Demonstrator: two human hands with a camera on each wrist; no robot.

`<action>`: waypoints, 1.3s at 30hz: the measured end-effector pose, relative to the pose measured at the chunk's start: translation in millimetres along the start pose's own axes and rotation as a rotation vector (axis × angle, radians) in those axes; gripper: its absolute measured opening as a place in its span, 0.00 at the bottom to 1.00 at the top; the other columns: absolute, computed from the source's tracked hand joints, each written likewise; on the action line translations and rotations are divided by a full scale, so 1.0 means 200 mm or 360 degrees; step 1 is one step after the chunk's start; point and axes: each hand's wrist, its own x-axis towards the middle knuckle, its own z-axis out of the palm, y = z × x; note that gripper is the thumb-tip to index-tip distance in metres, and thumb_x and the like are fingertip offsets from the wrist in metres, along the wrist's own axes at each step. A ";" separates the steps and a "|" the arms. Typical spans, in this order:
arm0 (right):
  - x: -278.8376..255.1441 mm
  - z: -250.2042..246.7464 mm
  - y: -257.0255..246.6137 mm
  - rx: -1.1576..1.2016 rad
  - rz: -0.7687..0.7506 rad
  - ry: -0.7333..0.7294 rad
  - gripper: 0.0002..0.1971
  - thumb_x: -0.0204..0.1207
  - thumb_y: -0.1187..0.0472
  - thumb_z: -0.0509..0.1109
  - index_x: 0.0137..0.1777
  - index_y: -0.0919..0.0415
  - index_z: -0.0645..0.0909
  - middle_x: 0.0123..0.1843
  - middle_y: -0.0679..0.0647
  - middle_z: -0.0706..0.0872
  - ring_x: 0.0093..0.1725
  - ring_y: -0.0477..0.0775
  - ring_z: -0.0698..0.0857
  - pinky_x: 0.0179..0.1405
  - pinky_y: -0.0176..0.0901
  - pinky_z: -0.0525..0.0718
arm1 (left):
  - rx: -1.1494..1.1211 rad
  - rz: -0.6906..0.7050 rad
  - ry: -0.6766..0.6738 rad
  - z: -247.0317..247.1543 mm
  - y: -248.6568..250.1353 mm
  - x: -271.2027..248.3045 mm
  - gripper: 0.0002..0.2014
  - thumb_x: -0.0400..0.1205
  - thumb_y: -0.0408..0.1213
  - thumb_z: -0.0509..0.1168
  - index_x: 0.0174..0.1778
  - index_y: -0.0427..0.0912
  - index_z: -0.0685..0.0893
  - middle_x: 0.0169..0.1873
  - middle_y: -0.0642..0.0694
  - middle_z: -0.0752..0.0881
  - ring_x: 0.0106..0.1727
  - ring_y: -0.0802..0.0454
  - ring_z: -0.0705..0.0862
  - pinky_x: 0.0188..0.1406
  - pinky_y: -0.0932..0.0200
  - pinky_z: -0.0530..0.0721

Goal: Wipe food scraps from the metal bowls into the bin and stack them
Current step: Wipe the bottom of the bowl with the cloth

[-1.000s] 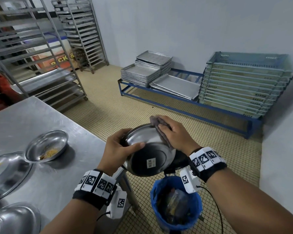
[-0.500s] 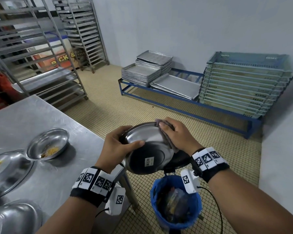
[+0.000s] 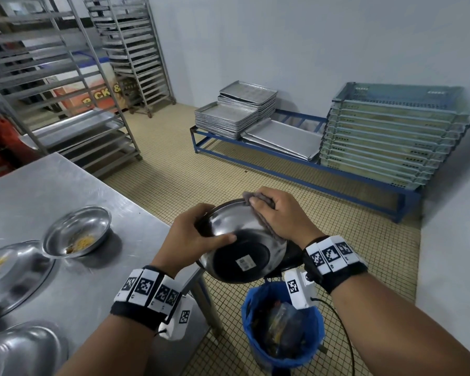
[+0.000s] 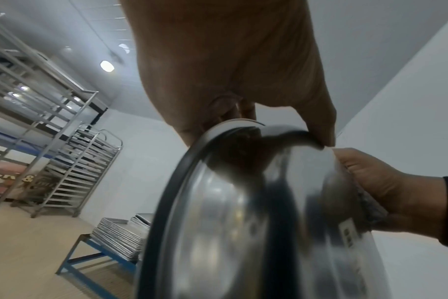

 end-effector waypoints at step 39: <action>-0.04 0.00 -0.07 0.0064 -0.0013 0.0310 0.09 0.88 0.57 0.65 0.61 0.48 0.86 0.45 0.34 0.85 0.47 0.34 0.84 0.51 0.34 0.80 | -0.0381 0.0003 0.0177 0.02 0.07 -0.01 0.29 0.63 0.48 0.87 0.57 0.42 0.88 0.49 0.42 0.93 0.51 0.40 0.94 0.46 0.40 0.94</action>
